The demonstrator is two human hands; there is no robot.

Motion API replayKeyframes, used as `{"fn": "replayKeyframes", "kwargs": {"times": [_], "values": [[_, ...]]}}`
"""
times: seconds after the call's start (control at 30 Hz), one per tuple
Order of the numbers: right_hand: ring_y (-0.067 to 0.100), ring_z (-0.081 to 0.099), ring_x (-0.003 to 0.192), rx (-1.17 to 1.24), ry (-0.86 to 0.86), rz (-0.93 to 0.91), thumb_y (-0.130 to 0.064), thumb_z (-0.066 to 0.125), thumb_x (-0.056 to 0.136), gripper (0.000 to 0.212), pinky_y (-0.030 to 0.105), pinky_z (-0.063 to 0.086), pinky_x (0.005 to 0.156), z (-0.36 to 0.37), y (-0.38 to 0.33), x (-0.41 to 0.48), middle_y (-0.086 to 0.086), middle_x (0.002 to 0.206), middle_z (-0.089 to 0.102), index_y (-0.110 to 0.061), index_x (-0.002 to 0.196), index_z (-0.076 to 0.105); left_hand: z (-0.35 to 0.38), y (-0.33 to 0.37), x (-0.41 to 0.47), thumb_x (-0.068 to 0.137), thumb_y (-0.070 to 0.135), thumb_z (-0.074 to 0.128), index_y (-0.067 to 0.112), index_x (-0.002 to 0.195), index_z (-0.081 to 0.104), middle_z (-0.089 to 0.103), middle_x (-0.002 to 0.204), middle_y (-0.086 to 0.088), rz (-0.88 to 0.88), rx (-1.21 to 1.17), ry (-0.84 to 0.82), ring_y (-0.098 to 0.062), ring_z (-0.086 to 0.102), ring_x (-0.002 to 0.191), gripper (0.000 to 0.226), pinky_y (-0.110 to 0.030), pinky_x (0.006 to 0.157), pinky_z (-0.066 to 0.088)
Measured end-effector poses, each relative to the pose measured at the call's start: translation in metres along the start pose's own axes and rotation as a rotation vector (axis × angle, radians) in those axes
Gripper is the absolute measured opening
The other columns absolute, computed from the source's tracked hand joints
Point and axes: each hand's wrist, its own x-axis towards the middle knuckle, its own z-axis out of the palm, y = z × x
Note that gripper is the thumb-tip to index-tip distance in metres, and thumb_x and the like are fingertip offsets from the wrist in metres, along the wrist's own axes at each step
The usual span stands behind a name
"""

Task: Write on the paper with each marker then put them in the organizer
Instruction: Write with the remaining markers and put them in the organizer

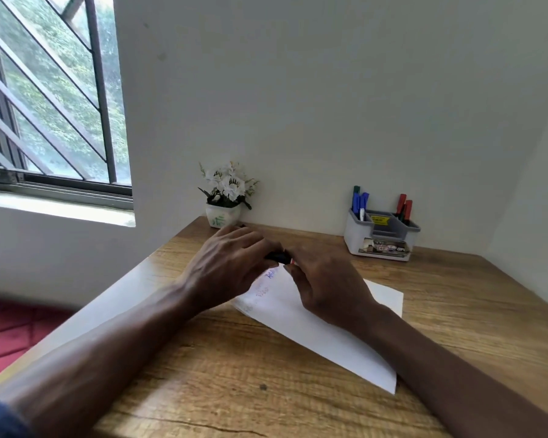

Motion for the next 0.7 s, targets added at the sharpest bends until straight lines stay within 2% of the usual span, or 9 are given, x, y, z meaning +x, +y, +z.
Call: {"fn": "replayKeyframes", "kwargs": {"times": [0.17,0.37,0.5,0.7], "values": [[0.020,0.069,0.088,-0.055,0.046,0.006,-0.042,0.041,0.101,0.041,0.039,0.056,0.073,-0.002,-0.005,0.001,-0.001,0.106,0.075,-0.022,0.127,0.065,0.001,0.001,0.001,0.103,0.033,0.055,0.014,0.114,0.072,0.071,0.092,0.001,0.008,0.002,0.003,-0.019,0.063,0.083,0.028,-0.025,0.079,0.036],[0.022,0.068,0.077,-0.085,0.054,0.015,-0.045,0.038,0.099,0.040,0.041,0.055,0.065,-0.002,-0.010,0.002,-0.001,0.094,0.075,-0.026,0.122,0.066,0.001,-0.007,-0.001,0.106,0.035,0.050,0.013,0.116,0.072,0.070,0.093,-0.001,0.063,0.015,-0.041,-0.022,0.064,0.083,0.032,-0.031,0.078,0.043],[0.024,0.068,0.075,-0.117,0.030,0.009,-0.047,0.035,0.099,0.037,0.042,0.055,0.062,0.000,-0.011,0.002,-0.001,0.091,0.074,-0.030,0.121,0.060,-0.001,-0.010,-0.002,0.106,0.032,0.052,0.013,0.117,0.071,0.069,0.093,-0.001,0.106,0.014,-0.068,-0.022,0.064,0.084,0.029,-0.037,0.078,0.048],[0.025,0.064,0.063,-0.181,0.017,-0.023,-0.049,0.028,0.098,0.044,0.036,0.045,0.050,-0.002,-0.012,0.003,0.001,0.081,0.072,-0.025,0.113,0.061,-0.003,-0.012,-0.001,0.109,0.034,0.044,0.010,0.117,0.069,0.069,0.094,-0.005,0.169,0.030,-0.090,-0.023,0.064,0.083,0.035,-0.040,0.077,0.051]]}}
